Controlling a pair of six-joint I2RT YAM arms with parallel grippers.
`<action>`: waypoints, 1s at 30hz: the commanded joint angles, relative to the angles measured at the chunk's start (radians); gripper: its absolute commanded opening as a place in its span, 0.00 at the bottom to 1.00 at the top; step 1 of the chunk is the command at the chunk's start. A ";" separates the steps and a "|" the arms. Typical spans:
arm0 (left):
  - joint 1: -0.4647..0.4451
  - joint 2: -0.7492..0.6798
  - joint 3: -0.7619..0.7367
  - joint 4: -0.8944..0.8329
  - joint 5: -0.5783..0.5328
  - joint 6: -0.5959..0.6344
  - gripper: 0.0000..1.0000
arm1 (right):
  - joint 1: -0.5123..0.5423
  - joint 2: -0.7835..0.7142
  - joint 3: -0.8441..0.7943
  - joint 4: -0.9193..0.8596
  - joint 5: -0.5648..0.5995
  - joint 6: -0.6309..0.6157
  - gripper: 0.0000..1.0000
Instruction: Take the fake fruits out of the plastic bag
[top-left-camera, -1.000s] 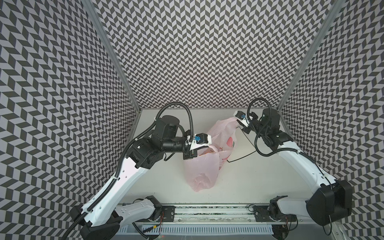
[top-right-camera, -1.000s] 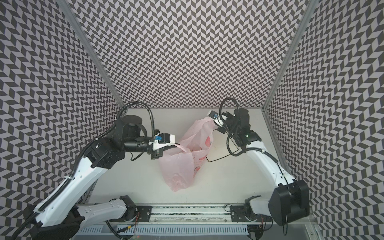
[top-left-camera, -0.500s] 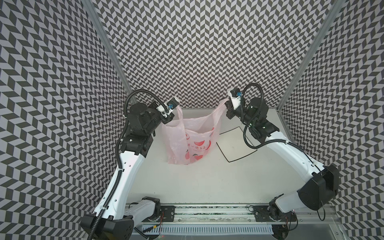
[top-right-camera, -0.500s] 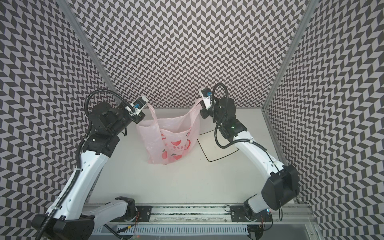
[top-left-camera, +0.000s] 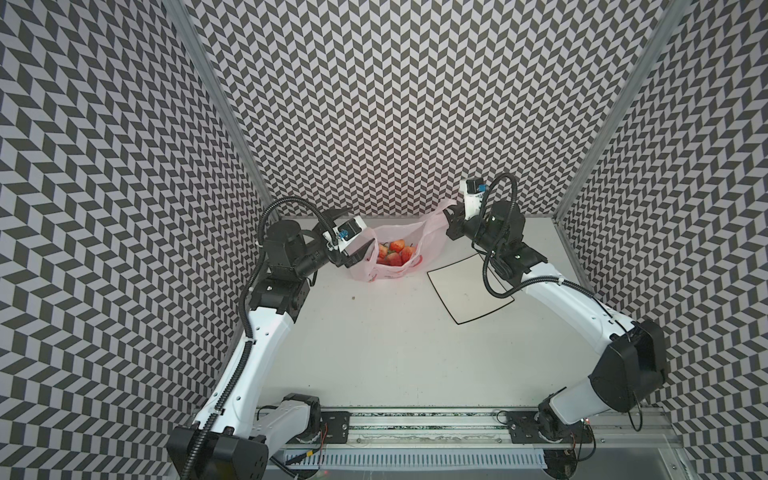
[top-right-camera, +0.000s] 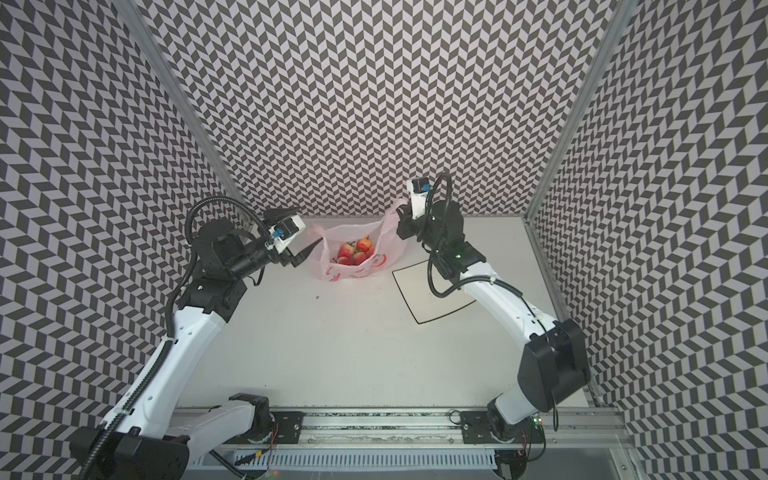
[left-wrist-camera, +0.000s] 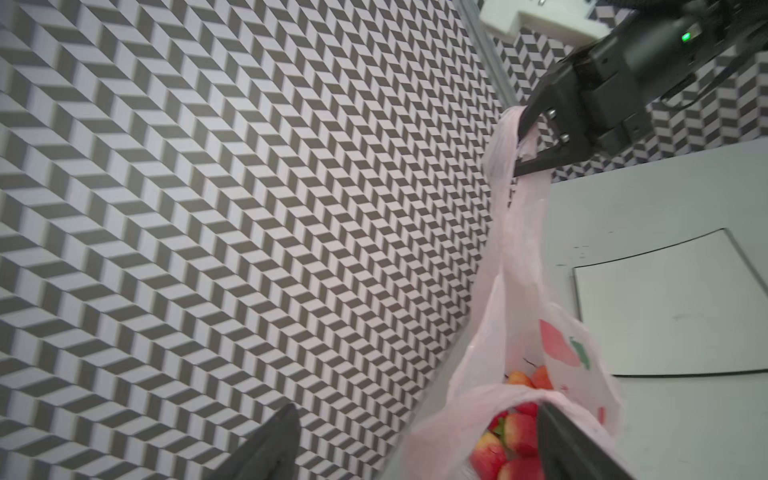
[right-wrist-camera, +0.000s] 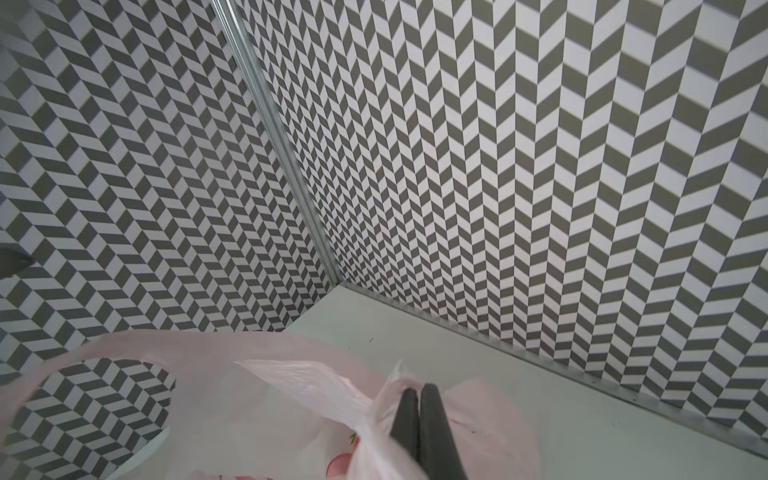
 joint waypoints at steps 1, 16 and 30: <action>0.003 -0.082 -0.015 -0.091 0.135 -0.152 1.00 | 0.012 -0.003 -0.002 0.038 -0.027 0.034 0.00; 0.004 -0.295 0.016 -0.030 0.135 -0.764 0.94 | 0.022 0.071 0.083 0.012 -0.090 0.099 0.00; -0.600 -0.012 0.286 -0.851 -0.667 -0.799 0.89 | 0.022 0.013 0.026 -0.005 -0.097 0.084 0.00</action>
